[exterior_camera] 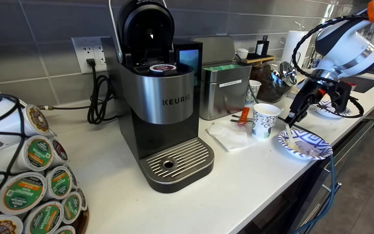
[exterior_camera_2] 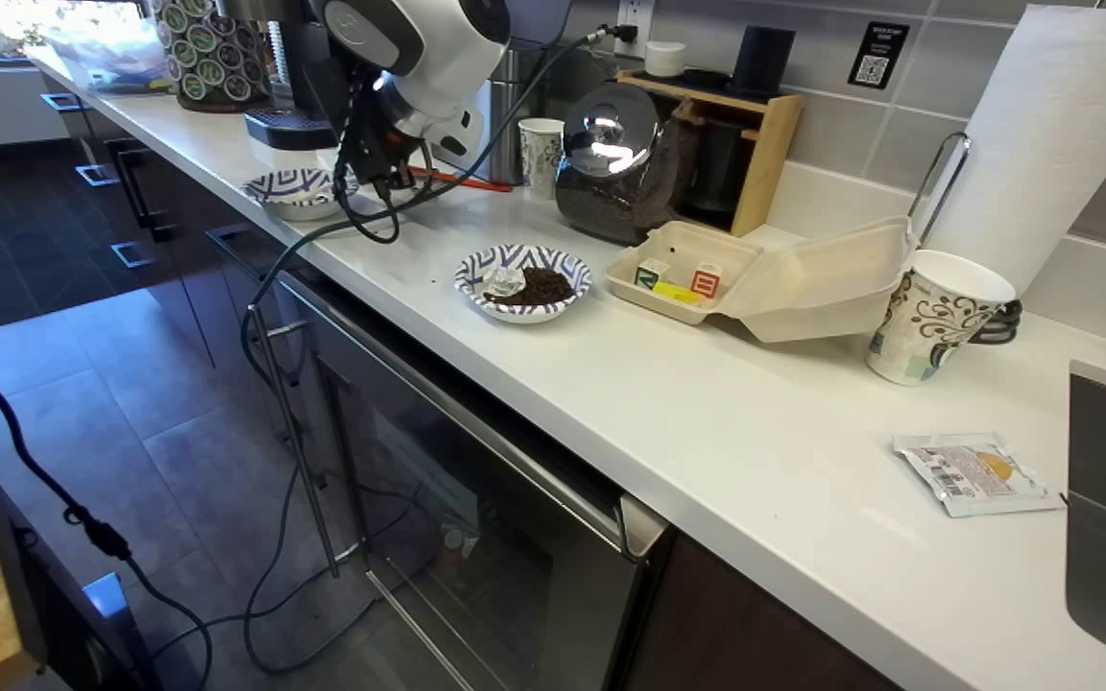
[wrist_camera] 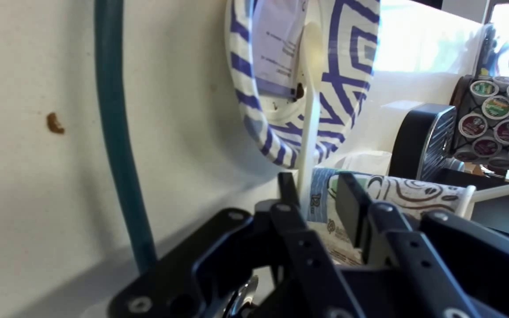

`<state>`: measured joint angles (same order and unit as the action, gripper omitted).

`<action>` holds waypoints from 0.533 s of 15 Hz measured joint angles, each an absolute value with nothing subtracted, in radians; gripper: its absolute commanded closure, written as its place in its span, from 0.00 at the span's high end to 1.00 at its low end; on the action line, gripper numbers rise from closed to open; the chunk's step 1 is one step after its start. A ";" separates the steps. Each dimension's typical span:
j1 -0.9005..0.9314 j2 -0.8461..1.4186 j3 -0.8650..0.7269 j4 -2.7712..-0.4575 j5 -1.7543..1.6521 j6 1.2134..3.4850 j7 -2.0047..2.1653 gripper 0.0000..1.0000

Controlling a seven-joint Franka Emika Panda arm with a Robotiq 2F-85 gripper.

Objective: Put the spoon in the plate to the right

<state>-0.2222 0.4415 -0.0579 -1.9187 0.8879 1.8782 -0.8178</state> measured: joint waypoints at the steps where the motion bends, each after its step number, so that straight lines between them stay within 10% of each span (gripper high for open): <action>1: -0.223 0.441 -0.058 -1.918 0.888 1.878 -0.818 0.26; 4: -0.227 0.441 -0.060 -1.917 0.888 1.878 -0.818 0.30; 8: -0.227 0.442 -0.061 -1.917 0.888 1.878 -0.818 0.60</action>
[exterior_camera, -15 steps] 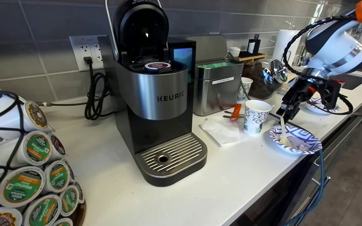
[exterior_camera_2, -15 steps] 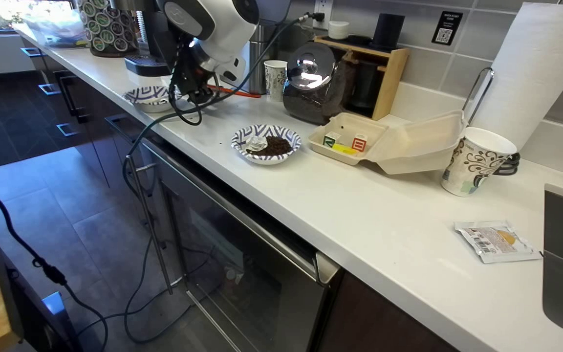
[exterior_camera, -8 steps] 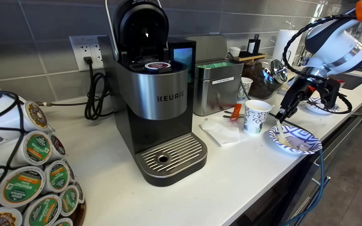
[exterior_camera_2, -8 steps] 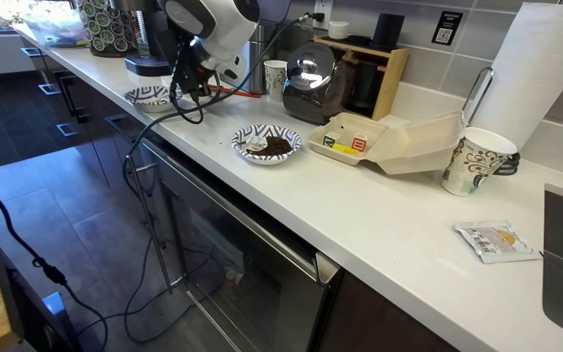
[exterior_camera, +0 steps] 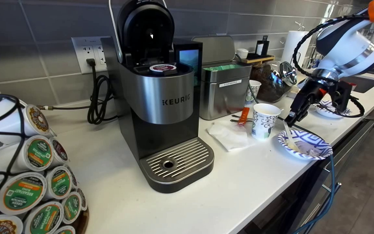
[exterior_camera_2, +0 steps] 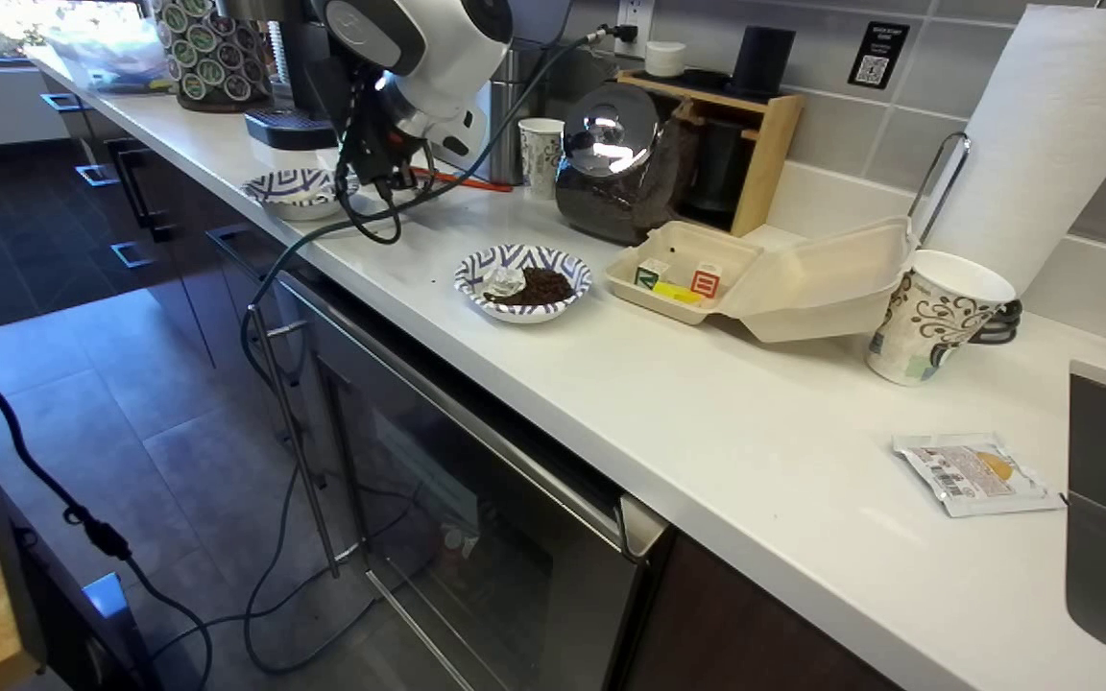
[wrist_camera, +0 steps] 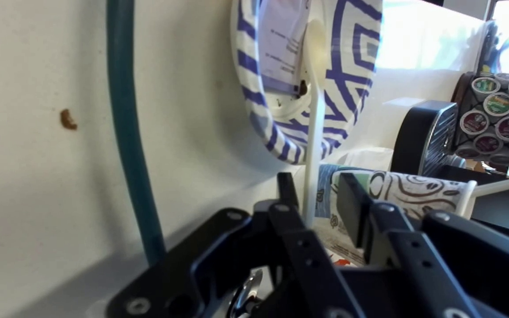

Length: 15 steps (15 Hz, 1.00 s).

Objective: Put the spoon in the plate to the right

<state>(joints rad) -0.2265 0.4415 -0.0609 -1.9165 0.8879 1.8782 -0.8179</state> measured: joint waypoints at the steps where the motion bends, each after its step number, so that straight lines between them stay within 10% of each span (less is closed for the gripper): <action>1: -0.226 0.442 -0.061 -1.917 0.888 1.878 -0.818 0.58; 8: -0.224 0.442 -0.058 -1.915 0.888 1.879 -0.818 0.34; 12: -0.221 0.443 -0.054 -1.912 0.888 1.881 -0.818 0.56; 13: -0.219 0.445 -0.052 -1.911 0.888 1.881 -0.818 0.52; 14: -0.217 0.447 -0.052 -1.910 0.888 1.882 -0.818 0.21; 15: -0.216 0.450 -0.051 -1.910 0.888 1.883 -0.818 0.25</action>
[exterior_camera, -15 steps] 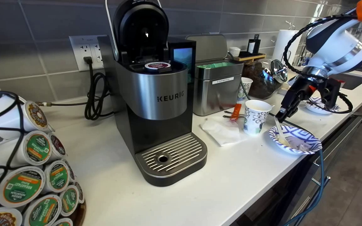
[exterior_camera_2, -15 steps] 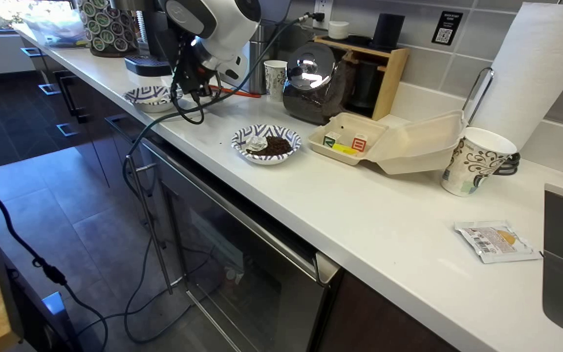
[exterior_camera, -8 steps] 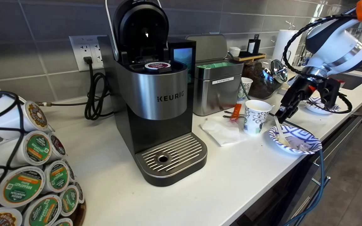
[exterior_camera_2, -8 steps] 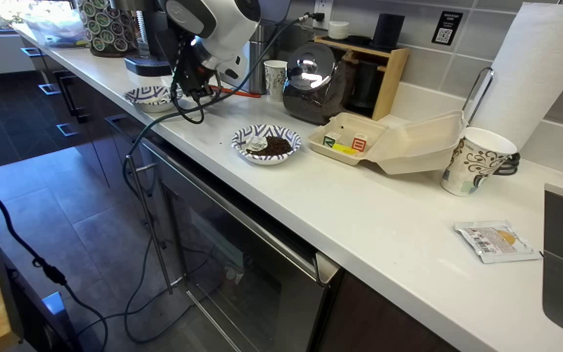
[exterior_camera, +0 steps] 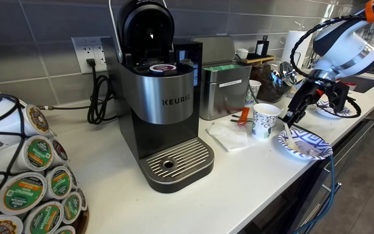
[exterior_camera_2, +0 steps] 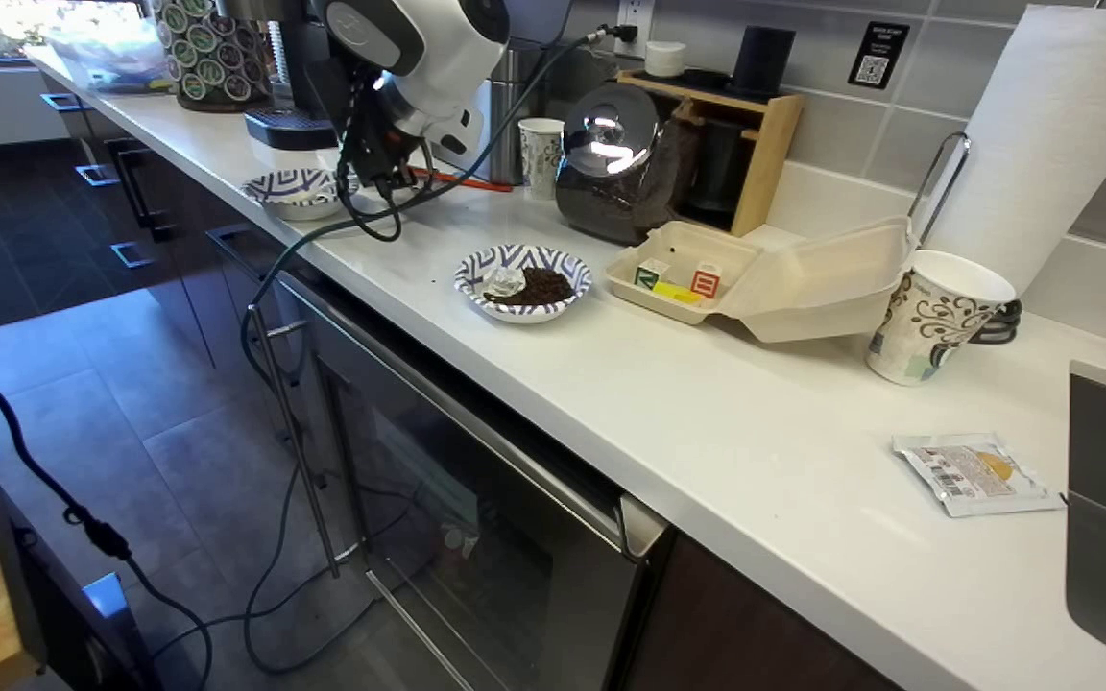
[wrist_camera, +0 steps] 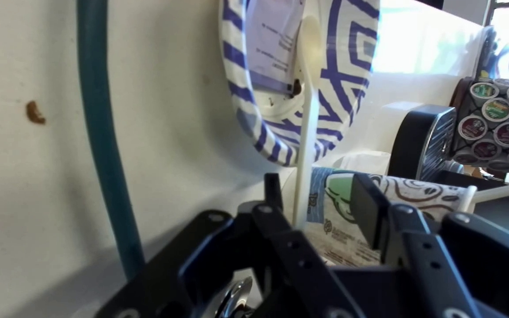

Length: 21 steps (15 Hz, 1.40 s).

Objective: Put the spoon in the plate to the right

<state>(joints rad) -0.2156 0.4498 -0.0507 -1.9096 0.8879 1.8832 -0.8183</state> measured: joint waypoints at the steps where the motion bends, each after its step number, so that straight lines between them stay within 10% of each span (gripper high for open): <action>1: -0.214 0.452 -0.050 -1.909 0.888 1.884 -0.818 0.24; 4: -0.209 0.458 -0.049 -1.908 0.888 1.886 -0.818 0.01; 21: -0.270 0.331 -0.108 -1.925 1.063 1.889 -0.880 0.01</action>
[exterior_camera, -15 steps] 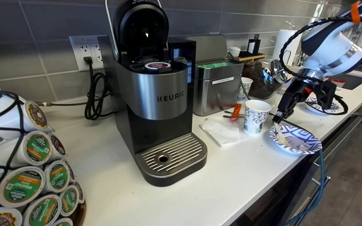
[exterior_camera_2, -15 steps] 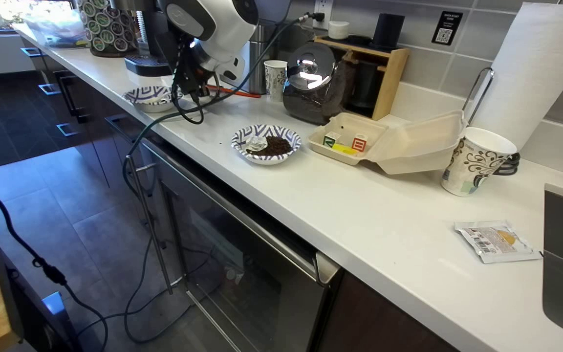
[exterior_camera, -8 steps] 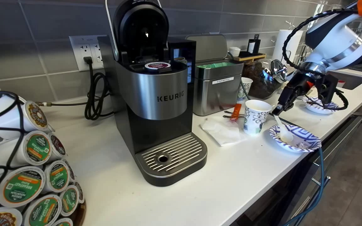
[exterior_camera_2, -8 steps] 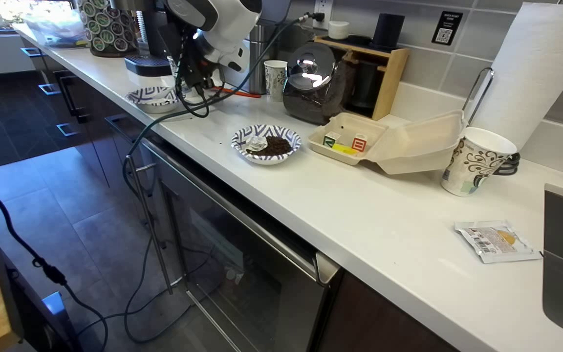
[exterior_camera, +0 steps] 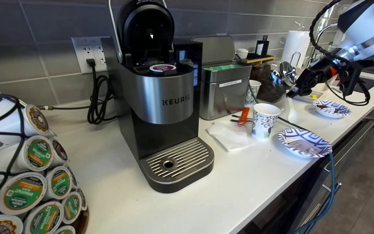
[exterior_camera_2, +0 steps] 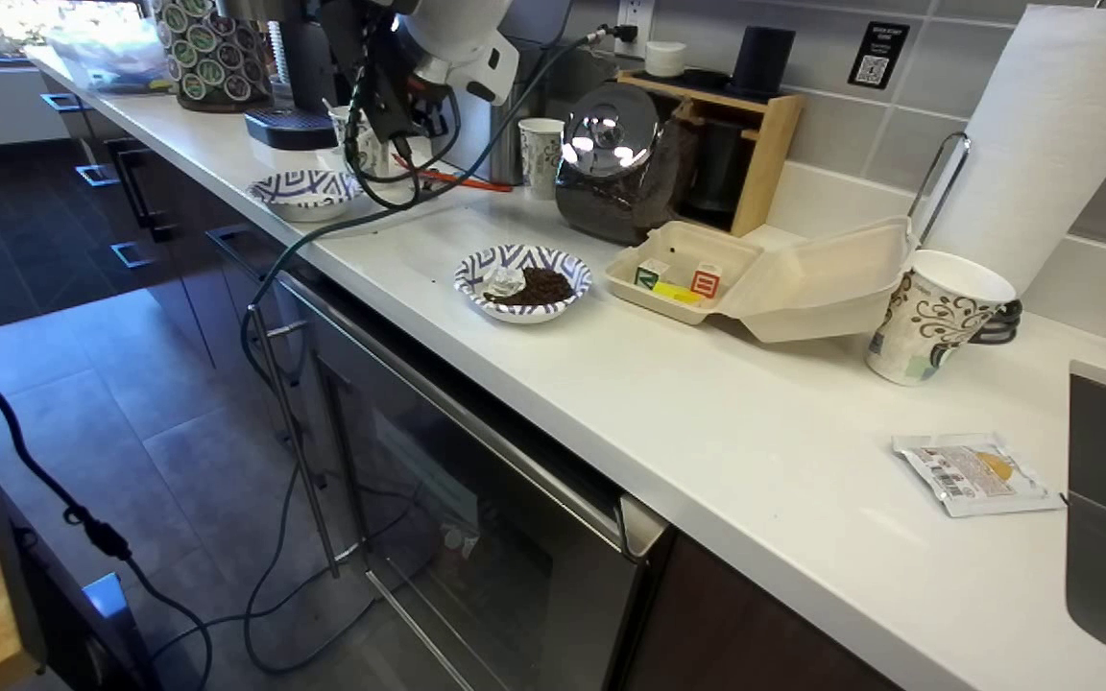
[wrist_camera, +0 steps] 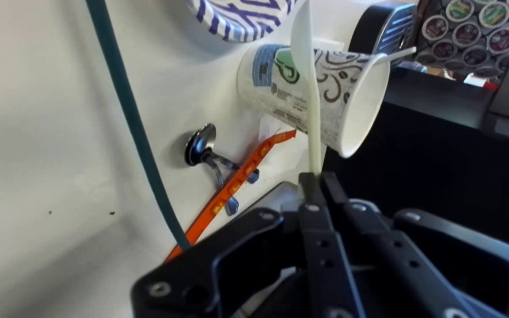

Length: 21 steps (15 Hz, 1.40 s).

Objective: Put the spoon in the plate to the right

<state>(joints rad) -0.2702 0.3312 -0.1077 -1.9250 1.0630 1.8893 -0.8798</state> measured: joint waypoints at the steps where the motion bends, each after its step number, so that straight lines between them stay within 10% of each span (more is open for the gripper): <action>1: -0.277 0.310 -0.122 -1.943 1.091 1.901 -0.893 0.01; 21: -0.387 0.028 -0.372 -2.204 1.342 2.316 -0.958 0.01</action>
